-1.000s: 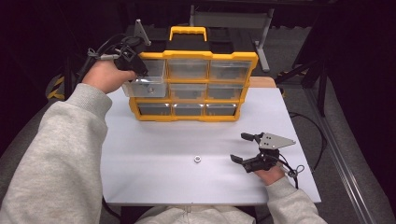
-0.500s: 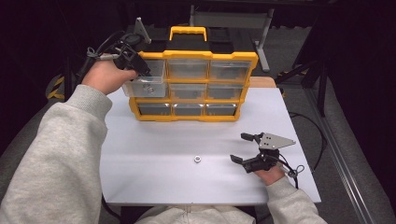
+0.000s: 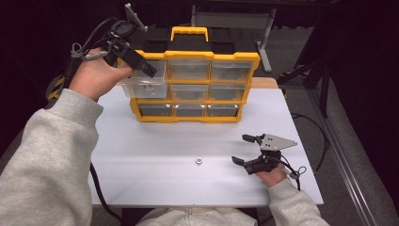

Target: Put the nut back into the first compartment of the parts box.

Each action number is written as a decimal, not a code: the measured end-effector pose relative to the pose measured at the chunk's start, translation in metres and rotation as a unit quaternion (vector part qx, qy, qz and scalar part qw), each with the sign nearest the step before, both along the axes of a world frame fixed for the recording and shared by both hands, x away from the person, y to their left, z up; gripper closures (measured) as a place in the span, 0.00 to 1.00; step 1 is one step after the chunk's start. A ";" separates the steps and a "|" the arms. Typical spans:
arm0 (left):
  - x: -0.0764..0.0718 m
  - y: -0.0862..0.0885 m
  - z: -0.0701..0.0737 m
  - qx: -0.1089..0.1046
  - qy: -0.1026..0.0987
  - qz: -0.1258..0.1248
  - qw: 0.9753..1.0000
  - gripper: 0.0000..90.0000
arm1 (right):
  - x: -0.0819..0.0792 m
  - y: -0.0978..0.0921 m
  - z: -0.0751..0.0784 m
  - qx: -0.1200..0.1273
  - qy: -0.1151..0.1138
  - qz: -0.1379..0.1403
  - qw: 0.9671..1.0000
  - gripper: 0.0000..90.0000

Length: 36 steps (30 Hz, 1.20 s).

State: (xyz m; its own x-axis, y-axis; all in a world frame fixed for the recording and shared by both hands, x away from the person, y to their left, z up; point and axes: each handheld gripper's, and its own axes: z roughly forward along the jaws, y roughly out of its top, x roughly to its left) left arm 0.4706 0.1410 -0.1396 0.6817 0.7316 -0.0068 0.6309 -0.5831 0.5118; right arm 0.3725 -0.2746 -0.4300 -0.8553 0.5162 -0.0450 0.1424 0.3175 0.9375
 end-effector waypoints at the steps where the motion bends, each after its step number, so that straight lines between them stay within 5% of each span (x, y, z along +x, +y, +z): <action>1: -0.004 -0.002 0.000 0.000 -0.004 -0.007 1.000 0.26 | 0.000 0.000 0.000 0.000 0.000 0.000 1.000 0.09; 7: -0.031 -0.031 -0.008 0.003 -0.022 -0.058 0.998 0.24 | 0.000 0.000 0.000 0.001 -0.001 0.000 1.000 0.09; 15: -0.055 -0.064 -0.036 0.016 -0.039 -0.132 0.990 0.24 | -0.001 -0.002 0.002 0.006 -0.007 -0.003 1.000 0.09; 23: -0.062 -0.097 -0.100 0.049 -0.010 -0.181 0.982 0.23 | -0.002 -0.003 0.003 0.009 -0.009 -0.006 1.000 0.09; 28: -0.066 -0.112 -0.131 0.071 0.002 -0.199 0.977 0.23 | -0.002 -0.003 0.003 0.009 -0.010 -0.008 1.000 0.09; 30: -0.067 -0.118 -0.144 0.067 0.012 -0.201 0.977 0.24 | -0.002 -0.003 0.004 0.009 -0.012 -0.008 1.000 0.09; 36: -0.064 -0.136 -0.186 0.087 0.047 -0.220 0.970 0.24 | -0.003 -0.003 0.004 0.010 -0.012 -0.007 1.000 0.09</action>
